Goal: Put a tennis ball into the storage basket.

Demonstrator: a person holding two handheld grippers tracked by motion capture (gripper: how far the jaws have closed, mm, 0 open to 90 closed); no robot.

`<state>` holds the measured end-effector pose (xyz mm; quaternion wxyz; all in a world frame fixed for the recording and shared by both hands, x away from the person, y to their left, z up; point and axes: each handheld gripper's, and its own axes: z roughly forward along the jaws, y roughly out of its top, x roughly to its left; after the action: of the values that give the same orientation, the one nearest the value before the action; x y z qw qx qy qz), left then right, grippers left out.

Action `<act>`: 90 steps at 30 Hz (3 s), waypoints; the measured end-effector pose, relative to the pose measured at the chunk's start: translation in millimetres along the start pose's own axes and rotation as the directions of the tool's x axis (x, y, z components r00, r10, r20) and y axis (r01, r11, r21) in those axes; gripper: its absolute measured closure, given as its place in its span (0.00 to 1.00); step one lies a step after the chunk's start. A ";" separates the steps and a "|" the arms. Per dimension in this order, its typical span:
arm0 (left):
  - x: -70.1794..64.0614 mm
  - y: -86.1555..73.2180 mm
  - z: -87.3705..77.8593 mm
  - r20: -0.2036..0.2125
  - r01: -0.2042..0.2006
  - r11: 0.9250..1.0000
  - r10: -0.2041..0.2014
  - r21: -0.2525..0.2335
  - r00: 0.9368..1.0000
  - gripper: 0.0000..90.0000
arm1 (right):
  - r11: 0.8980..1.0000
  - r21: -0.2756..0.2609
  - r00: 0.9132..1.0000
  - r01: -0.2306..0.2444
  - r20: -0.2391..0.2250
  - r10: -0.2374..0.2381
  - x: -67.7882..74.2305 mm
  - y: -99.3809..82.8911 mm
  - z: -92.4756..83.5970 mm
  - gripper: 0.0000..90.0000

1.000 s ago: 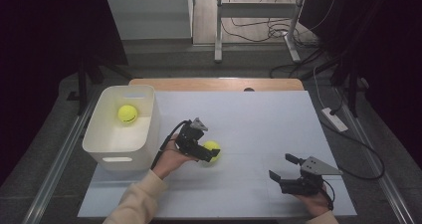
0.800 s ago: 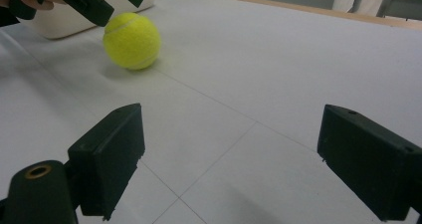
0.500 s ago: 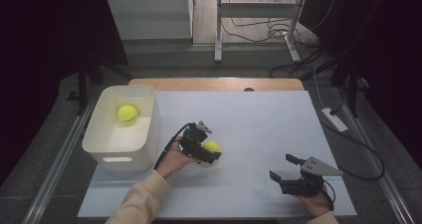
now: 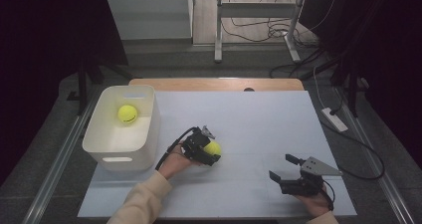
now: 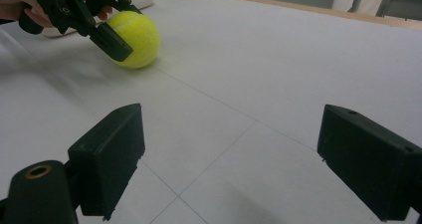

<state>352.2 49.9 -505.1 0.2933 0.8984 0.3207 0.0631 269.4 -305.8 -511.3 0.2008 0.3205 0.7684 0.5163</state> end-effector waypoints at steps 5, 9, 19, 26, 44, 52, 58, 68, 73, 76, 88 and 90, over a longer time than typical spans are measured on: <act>-2.0 0.9 -6.4 -0.024 -0.012 0.999 0.012 -0.030 1.000 0.29 | 1.000 0.000 1.000 0.000 0.001 0.000 -0.5 0.0 -0.2 0.12; -3.8 2.5 -17.6 -0.023 -0.020 0.997 0.018 -0.074 1.000 0.30 | 1.000 0.003 1.000 0.002 0.000 -0.002 -0.4 0.1 -0.3 0.12; -8.8 3.5 -38.1 -0.026 -0.044 0.988 0.041 -0.146 0.999 0.30 | 1.000 0.001 1.000 0.002 0.003 -0.002 0.0 -0.1 0.1 0.12; -9.4 3.7 -52.4 -0.043 -0.045 0.980 0.037 -0.194 0.998 0.29 | 1.000 0.001 1.000 0.003 0.004 -0.003 0.0 -0.1 0.0 0.12; -8.3 -1.3 -92.1 -0.105 -0.039 0.939 0.003 -0.342 0.994 0.29 | 1.000 0.003 1.000 0.003 0.007 -0.003 0.2 -0.2 0.4 0.12; -7.7 -4.4 -99.9 -0.096 -0.019 0.922 -0.019 -0.388 0.995 0.29 | 1.000 0.005 1.000 0.002 0.008 -0.002 0.4 -0.4 0.4 0.12; -8.5 -6.5 -107.6 -0.096 -0.015 0.907 -0.028 -0.420 0.995 0.29 | 1.000 0.004 1.000 0.002 0.009 -0.002 0.4 -0.3 0.3 0.12; -7.9 -8.3 -120.6 -0.107 -0.015 0.887 -0.039 -0.462 0.994 0.29 | 1.000 0.001 1.000 0.003 0.011 -0.003 0.3 -0.4 0.6 0.12; -7.5 -9.6 -125.6 -0.110 -0.011 0.879 -0.047 -0.477 0.993 0.29 | 1.000 0.001 1.000 0.002 0.011 -0.002 0.3 -0.3 0.5 0.12; -6.7 -10.4 -129.3 -0.112 -0.009 0.873 -0.053 -0.487 0.992 0.29 | 1.000 0.001 1.000 0.001 0.011 -0.001 0.4 -0.3 0.5 0.12; -4.8 -13.1 -146.0 -0.130 -0.012 0.850 -0.068 -0.527 0.989 0.29 | 1.000 0.001 1.000 0.004 0.012 -0.004 0.3 -0.1 0.5 0.12; -4.4 -13.5 -148.4 -0.131 -0.011 0.846 -0.070 -0.532 0.989 0.29 | 1.000 0.002 1.000 0.004 0.012 -0.004 0.3 -0.1 0.5 0.12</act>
<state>296.7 127.9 -390.8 0.5072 0.7700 0.3250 0.2102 269.6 -305.3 -511.5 0.2061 0.3224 0.7681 0.5134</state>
